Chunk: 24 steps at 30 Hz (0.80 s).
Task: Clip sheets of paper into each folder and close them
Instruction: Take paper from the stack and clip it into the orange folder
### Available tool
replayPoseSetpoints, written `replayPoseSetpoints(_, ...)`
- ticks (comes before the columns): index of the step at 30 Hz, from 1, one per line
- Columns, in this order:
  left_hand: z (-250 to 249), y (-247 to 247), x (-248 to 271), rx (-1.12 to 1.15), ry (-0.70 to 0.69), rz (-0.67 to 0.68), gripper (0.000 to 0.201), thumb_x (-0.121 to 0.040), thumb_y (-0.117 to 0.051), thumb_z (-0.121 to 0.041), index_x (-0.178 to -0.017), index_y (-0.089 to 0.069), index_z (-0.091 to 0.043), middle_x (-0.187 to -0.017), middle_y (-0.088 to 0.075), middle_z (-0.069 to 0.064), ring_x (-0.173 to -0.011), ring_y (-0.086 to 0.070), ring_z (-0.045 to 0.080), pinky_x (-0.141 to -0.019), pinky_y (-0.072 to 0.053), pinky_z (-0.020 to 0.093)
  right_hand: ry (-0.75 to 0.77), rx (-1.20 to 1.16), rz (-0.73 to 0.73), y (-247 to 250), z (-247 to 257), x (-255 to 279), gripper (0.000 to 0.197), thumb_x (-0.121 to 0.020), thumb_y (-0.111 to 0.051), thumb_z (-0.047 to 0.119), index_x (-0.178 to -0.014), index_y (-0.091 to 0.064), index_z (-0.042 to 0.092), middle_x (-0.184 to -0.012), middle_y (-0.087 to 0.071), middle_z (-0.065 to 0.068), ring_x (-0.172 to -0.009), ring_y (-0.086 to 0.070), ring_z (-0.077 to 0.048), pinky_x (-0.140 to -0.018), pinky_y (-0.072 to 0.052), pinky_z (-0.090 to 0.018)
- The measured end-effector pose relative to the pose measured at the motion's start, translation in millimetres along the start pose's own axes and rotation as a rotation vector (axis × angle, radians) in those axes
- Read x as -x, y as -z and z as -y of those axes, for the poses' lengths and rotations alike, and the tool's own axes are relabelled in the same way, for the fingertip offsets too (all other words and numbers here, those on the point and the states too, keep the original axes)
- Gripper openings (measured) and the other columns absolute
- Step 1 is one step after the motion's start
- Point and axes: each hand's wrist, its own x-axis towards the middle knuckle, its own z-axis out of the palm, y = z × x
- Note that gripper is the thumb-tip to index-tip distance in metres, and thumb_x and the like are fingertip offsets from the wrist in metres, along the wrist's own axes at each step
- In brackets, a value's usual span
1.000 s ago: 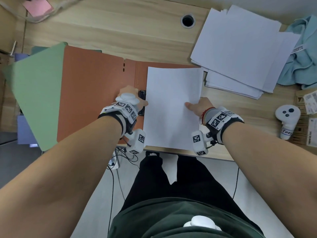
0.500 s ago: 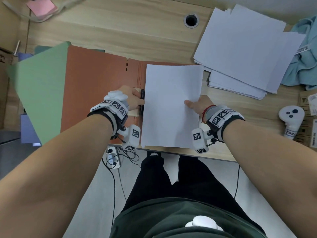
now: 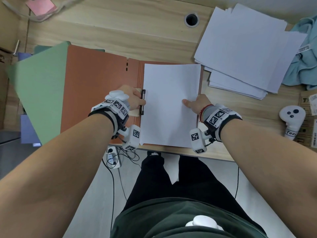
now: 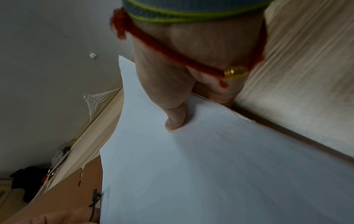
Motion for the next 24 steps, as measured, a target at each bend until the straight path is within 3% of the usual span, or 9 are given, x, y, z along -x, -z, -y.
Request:
replayPoseSetpoints(5, -0.9, -0.9, 0.0, -0.028, -0.006, -0.009, 0.019, -0.065, -0.084, -0.025, -0.075, -0.069, -0.031, -0.084, -0.077, 0.003, -0.079, -0.075, 0.02, -0.085, -0.06, 0.04, -0.008, 0.005, 0.009, -0.4, -1.0, -1.6, 0.08, -0.09, -0.064, 0.044, -0.146, -0.031, -0.003, -0.146, -0.043, -0.017, -0.132, -0.045, -0.033, -0.098, -0.04, -0.034)
replayPoseSetpoints(10, -6.4, -3.3, 0.5, -0.214, -0.02, -0.084, 0.03, -0.066, -0.081, -0.039, -0.091, -0.074, -0.027, -0.094, -0.073, -0.009, -0.083, -0.073, 0.02, -0.083, -0.06, 0.038, -0.008, 0.007, 0.011, -0.7, -1.4, -2.1, 0.078, -0.091, -0.063, 0.043, -0.145, -0.032, -0.004, -0.145, -0.044, -0.017, -0.131, -0.045, -0.033, -0.097, -0.041, -0.035)
replayPoseSetpoints(13, -14.3, -7.6, 1.8, -0.332, -0.022, -0.128, 0.027, -0.072, -0.079, -0.04, -0.091, -0.061, -0.035, -0.089, -0.065, -0.009, -0.082, -0.068, 0.018, -0.082, -0.058, 0.032, -0.012, 0.003, 0.015, -1.2, -2.4, -3.2, 0.077, -0.091, -0.063, 0.043, -0.144, -0.033, -0.004, -0.145, -0.045, -0.017, -0.13, -0.046, -0.033, -0.098, -0.041, -0.035)
replayPoseSetpoints(15, -18.5, -14.0, -1.1, -0.36, -0.021, -0.159, 0.024, -0.077, -0.078, -0.034, -0.078, -0.056, -0.026, -0.079, -0.06, -0.003, -0.071, -0.06, 0.016, -0.068, -0.052, 0.022, -0.014, 0.002, 0.012, -0.9, -3.5, -4.3, 0.077, -0.091, -0.064, 0.043, -0.143, -0.034, -0.004, -0.144, -0.045, -0.018, -0.13, -0.046, -0.033, -0.097, -0.041, -0.035)
replayPoseSetpoints(17, -16.7, -20.4, -7.2, -0.353, -0.032, -0.201, 0.039, -0.077, -0.078, -0.033, -0.064, -0.044, -0.021, -0.079, -0.057, 0.002, -0.07, -0.054, 0.019, -0.063, -0.046, 0.026, -0.018, -0.002, 0.009, -0.2, -3.8, -5.4, 0.076, -0.091, -0.064, 0.042, -0.144, -0.033, -0.004, -0.144, -0.045, -0.017, -0.13, -0.046, -0.032, -0.094, -0.04, -0.033)
replayPoseSetpoints(21, -11.8, -23.0, -7.8, -0.384, -0.032, -0.201, 0.045, -0.075, -0.08, -0.035, -0.061, -0.039, -0.024, -0.086, -0.057, 0.004, -0.079, -0.053, 0.021, -0.072, -0.045, 0.032, -0.023, 0.022, 0.023, 3.5, -1.8, -5.5, 0.078, -0.087, -0.068, 0.043, -0.141, -0.038, -0.004, -0.14, -0.049, -0.015, -0.127, -0.05, -0.031, -0.091, -0.042, -0.031)
replayPoseSetpoints(24, -17.9, -18.8, -11.4, -0.395, -0.015, -0.165, 0.04, -0.082, -0.076, -0.03, -0.061, -0.044, -0.016, -0.068, -0.051, 0.001, -0.062, -0.05, 0.017, -0.054, -0.044, 0.023, -0.025, 0.028, 0.023, 9.9, -5.5, -8.9, 0.067, -0.079, -0.077, 0.045, -0.125, -0.058, 0.001, -0.124, -0.064, -0.011, -0.111, -0.062, -0.029, -0.092, -0.053, -0.037)
